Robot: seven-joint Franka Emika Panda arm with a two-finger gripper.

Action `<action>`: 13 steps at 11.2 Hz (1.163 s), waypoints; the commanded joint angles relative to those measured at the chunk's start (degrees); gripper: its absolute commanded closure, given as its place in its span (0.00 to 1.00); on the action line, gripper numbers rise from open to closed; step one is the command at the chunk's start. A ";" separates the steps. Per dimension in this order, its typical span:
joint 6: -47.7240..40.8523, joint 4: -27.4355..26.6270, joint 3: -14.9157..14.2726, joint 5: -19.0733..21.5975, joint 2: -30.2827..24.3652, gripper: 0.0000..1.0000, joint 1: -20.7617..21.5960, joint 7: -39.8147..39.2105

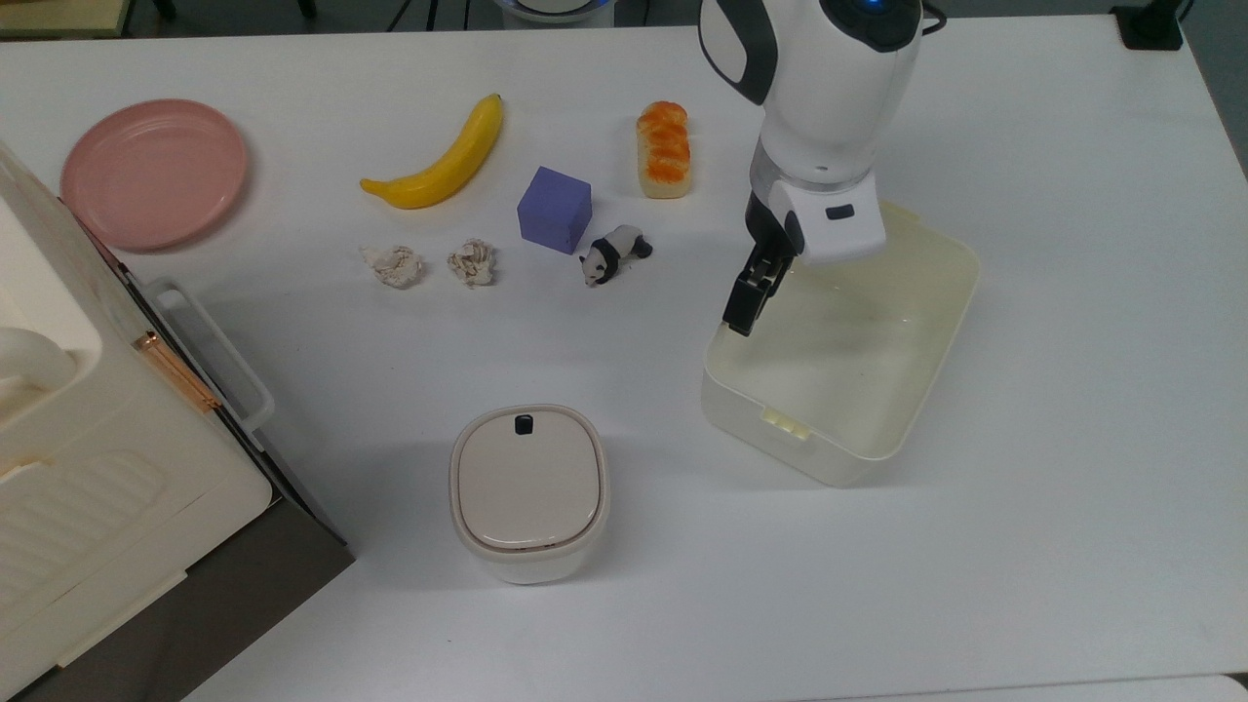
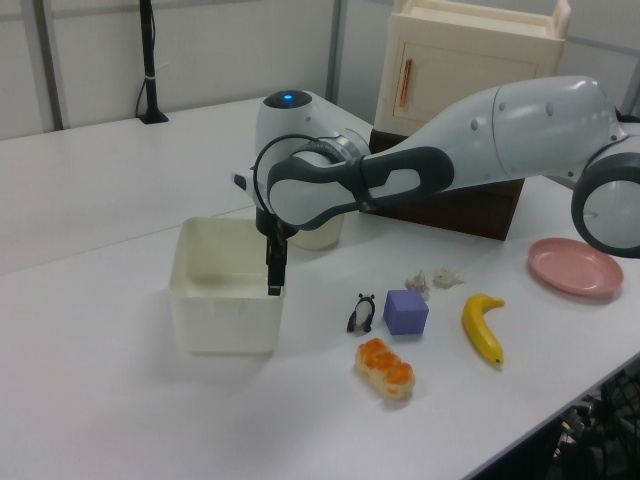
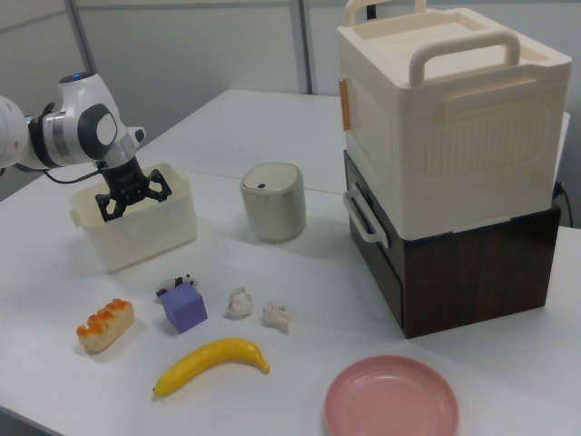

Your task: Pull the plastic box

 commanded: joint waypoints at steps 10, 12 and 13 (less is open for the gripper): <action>-0.76 -10.23 -6.87 -1.16 -7.82 0.00 -0.39 -0.87; -0.86 -10.24 -6.87 -1.08 -7.82 0.00 -0.39 -0.43; -0.86 -9.97 -6.87 -0.90 -7.91 0.00 -0.30 -0.26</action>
